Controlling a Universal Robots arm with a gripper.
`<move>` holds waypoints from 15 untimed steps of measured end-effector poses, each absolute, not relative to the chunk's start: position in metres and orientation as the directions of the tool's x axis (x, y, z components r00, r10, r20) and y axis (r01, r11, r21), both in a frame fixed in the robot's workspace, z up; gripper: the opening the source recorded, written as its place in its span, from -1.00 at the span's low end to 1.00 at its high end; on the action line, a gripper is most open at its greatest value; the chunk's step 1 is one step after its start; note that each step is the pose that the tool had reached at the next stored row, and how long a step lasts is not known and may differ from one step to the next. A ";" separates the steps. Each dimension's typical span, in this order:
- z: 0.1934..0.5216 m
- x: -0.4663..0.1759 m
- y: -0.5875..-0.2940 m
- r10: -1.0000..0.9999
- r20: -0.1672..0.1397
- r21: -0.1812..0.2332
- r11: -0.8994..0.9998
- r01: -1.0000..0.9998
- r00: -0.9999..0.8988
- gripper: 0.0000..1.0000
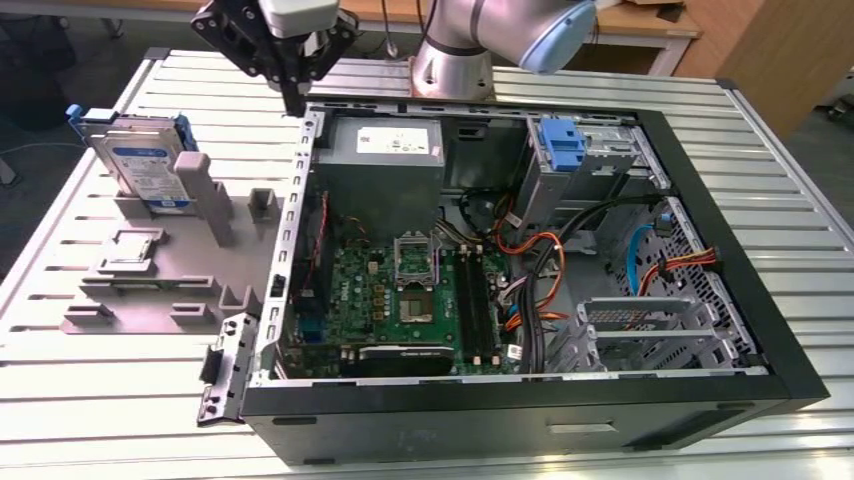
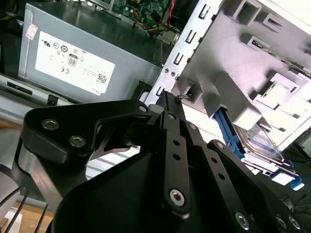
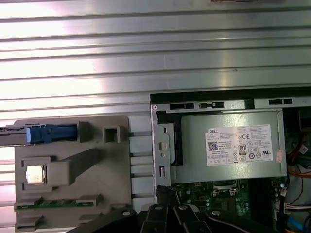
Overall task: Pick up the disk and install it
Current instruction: 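Reach for the disk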
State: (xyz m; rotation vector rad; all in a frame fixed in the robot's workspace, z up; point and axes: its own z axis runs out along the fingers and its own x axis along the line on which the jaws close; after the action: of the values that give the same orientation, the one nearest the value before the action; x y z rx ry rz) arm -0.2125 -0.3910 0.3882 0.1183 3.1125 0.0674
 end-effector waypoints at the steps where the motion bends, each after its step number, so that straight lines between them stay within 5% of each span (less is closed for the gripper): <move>1: 0.388 -0.214 -0.391 0.076 -0.024 0.044 0.996 0.075 -0.997 -0.80; 15: 0.388 -0.247 -0.389 0.076 -0.024 0.044 0.996 0.075 -0.997 -0.80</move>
State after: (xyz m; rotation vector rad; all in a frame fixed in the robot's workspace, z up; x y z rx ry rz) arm -0.2466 -0.3888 0.3876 0.1181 3.1125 0.0676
